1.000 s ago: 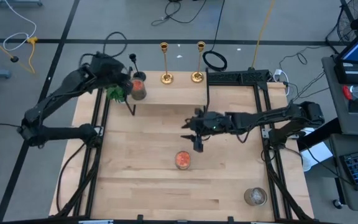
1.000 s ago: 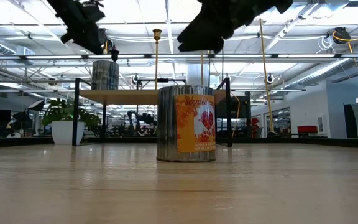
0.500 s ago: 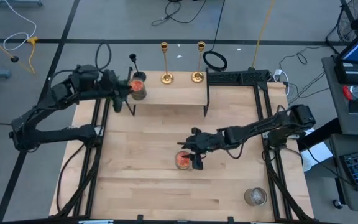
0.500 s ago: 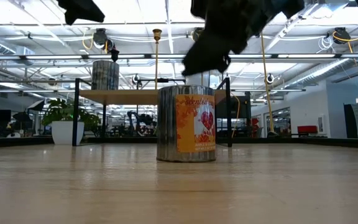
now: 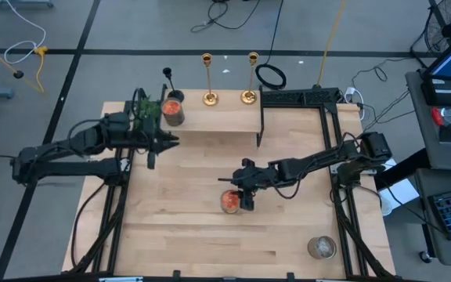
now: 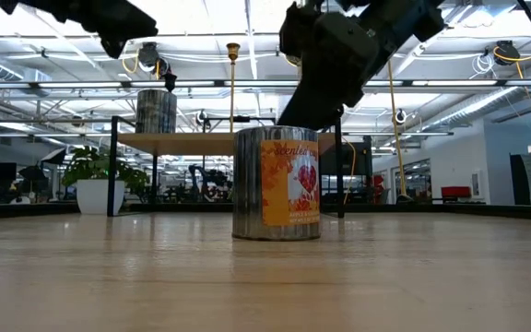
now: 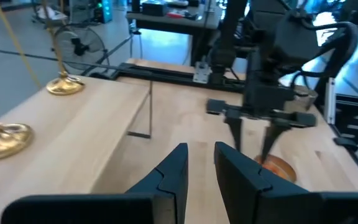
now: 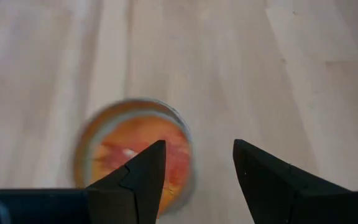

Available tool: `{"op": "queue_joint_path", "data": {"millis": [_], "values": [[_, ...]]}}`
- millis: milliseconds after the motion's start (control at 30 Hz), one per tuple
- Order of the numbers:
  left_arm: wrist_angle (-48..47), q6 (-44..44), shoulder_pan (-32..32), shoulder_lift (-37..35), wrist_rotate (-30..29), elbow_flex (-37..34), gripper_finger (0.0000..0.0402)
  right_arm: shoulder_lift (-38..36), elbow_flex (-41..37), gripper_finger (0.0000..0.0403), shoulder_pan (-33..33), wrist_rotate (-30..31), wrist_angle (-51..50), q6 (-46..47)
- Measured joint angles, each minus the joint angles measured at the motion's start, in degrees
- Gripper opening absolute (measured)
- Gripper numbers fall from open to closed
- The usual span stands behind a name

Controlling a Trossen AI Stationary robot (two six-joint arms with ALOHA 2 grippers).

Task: Pick & Place candle stick holders
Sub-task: Put the left scented candle on the shelf

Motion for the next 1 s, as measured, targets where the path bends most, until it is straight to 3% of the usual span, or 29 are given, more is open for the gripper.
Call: {"op": "queue_joint_path", "data": {"millis": [200, 567, 700, 1000], "values": [[3.1, 1.1, -2.6, -1.0, -0.1, -4.1, 0.0085, 0.0, 0.0, 0.0187, 0.0, 0.1, -1.2, 0.0], [3.2, 0.6, -4.3, -1.0, -3.2, -4.2, 0.0085, 3.9, 0.1, 0.018, 0.0, 0.4, 0.6, -0.2], [3.2, 0.6, -4.3, -1.0, -3.2, -4.2, 0.0085, 3.9, 0.1, 0.0143, -0.1, 0.3, 0.4, -0.3], [3.2, 0.6, -4.3, -1.0, -3.7, -4.2, 0.0085, 3.9, 0.1, 0.0012, -0.6, 0.6, 0.1, 0.0]]}}
